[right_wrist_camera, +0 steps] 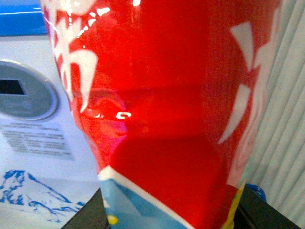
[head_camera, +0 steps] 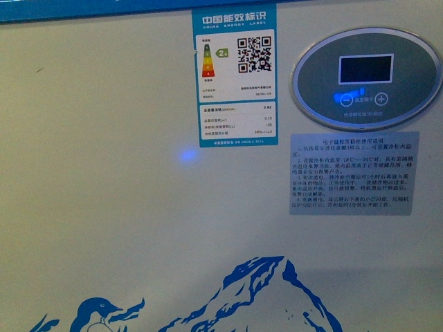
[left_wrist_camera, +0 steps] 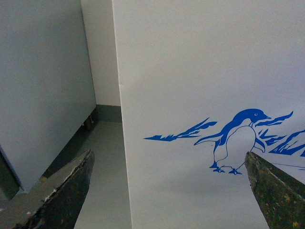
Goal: Put drink in fridge
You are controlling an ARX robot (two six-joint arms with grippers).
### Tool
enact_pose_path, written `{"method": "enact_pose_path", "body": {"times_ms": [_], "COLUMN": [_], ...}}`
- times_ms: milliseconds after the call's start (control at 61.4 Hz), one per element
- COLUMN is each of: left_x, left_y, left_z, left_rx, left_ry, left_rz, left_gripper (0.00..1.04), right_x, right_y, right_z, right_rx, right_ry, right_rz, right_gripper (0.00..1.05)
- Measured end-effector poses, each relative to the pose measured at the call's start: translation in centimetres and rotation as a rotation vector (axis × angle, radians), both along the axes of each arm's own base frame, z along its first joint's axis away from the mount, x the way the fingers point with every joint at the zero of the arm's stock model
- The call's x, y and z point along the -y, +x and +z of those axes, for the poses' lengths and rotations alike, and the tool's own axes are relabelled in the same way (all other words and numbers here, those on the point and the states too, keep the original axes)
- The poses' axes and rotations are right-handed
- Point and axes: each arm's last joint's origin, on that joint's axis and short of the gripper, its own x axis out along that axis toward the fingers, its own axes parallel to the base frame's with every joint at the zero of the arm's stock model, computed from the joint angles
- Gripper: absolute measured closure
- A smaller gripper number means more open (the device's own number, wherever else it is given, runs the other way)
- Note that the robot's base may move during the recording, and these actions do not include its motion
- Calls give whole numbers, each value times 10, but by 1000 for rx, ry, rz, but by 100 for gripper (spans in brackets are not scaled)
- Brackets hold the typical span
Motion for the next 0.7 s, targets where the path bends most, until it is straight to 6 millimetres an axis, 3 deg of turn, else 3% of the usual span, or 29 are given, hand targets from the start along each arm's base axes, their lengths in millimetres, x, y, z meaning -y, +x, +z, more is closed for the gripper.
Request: {"method": "enact_pose_path", "body": {"times_ms": [114, 700], "left_x": [0, 0], "left_y": [0, 0], "left_z": [0, 0], "left_rx": [0, 0], "left_ry": [0, 0], "left_rz": [0, 0], "left_gripper": [8, 8], "right_x": [-14, -31], "right_y": [-12, -6], "right_z": [-4, -24], "right_rx": [52, 181], "right_ry": [-15, -5], "right_rz": [10, -7], "right_gripper": [65, 65]}}
